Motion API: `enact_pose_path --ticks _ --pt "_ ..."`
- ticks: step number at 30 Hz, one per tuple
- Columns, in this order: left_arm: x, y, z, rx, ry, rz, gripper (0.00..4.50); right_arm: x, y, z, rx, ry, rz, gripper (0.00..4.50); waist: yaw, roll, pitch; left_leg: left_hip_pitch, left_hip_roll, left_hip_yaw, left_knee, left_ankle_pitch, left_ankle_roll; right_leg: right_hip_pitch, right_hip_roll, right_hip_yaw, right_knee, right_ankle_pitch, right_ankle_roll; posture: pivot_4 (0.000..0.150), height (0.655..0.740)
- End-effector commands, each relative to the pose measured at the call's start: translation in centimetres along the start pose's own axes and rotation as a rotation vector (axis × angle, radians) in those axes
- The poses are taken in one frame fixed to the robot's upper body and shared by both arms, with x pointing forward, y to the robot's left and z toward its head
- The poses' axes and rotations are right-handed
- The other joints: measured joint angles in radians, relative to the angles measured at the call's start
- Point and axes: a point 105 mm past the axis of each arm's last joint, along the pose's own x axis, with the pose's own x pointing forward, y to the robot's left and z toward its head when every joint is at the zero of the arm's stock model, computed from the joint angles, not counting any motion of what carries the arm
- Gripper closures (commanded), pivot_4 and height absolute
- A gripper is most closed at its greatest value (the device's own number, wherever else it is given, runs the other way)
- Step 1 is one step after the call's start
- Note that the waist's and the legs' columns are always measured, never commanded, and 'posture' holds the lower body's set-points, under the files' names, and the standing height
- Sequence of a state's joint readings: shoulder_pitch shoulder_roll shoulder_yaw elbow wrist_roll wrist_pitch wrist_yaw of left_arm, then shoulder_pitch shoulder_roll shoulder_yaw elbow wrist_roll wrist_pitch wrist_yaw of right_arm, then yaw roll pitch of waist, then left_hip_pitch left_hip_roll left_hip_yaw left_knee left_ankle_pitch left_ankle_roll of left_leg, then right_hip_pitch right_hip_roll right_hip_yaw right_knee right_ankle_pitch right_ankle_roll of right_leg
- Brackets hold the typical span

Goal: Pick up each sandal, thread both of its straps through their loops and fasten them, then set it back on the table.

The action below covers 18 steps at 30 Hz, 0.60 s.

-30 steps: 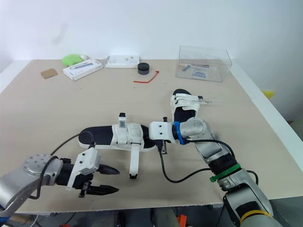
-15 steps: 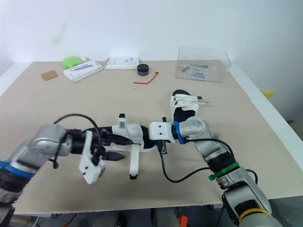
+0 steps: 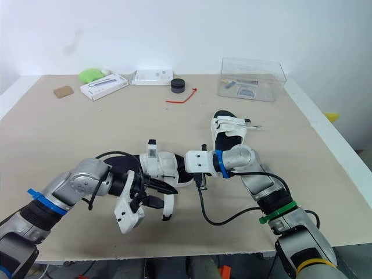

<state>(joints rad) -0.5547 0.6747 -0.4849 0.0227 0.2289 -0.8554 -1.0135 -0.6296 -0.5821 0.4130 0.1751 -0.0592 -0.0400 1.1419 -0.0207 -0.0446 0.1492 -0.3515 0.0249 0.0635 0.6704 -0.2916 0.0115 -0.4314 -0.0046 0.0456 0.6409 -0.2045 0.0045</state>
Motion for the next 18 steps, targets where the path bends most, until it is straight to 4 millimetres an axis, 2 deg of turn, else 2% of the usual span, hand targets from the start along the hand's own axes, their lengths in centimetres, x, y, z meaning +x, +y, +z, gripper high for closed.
enact_pose_path --ticks 1,3,4,9,14,18 --pt "0.2 0.1 0.0 -0.001 -0.014 -0.013 3.23 0.3 3.0 -4.3 0.114 0.167 0.099 4.5 0.0 0.0 0.0 0.0 0.0 0.0 0.0 0.0 0.0 0.0 0.0 0.0 0.0 0.0 0.0 0.15 0.74" --pt "0.2 0.0 0.0 -0.022 -0.018 -0.017 4.14 0.3 3.0 -4.3 0.115 0.169 0.097 4.5 0.0 0.0 0.0 0.0 0.0 0.0 0.0 0.0 0.0 0.0 0.0 0.0 0.0 0.0 0.0 0.15 0.74" --pt "0.2 0.0 0.0 -0.036 -0.02 -0.014 4.43 0.2 2.9 -4.3 0.115 0.17 0.097 4.5 0.0 0.0 0.0 0.0 0.0 0.0 0.0 0.0 0.0 0.0 0.0 0.0 0.0 0.0 0.0 0.15 0.74" --pt "-0.9 0.9 -0.9 -0.373 -0.029 0.092 4.43 0.2 2.8 -4.4 0.118 0.173 0.093 4.5 0.0 0.0 0.0 0.0 0.0 0.0 0.0 0.0 0.0 0.0 0.0 0.0 0.0 0.0 0.0 0.15 0.74" --pt "-2.7 3.4 -1.4 -0.825 -0.135 0.267 4.43 0.2 2.7 -4.4 0.116 0.176 0.092 4.5 0.0 0.0 0.0 0.001 0.0 -0.002 0.002 0.0 0.0 -0.003 0.003 -0.001 0.0 0.001 0.002 0.15 0.74" --pt "-3.9 5.1 -2.1 -1.102 -0.227 0.341 4.43 0.3 2.6 -4.4 0.115 0.174 0.091 4.5 0.0 0.0 0.0 0.001 0.0 -0.002 0.002 0.0 0.0 -0.003 0.007 -0.001 0.0 0.002 0.004 0.15 0.74"
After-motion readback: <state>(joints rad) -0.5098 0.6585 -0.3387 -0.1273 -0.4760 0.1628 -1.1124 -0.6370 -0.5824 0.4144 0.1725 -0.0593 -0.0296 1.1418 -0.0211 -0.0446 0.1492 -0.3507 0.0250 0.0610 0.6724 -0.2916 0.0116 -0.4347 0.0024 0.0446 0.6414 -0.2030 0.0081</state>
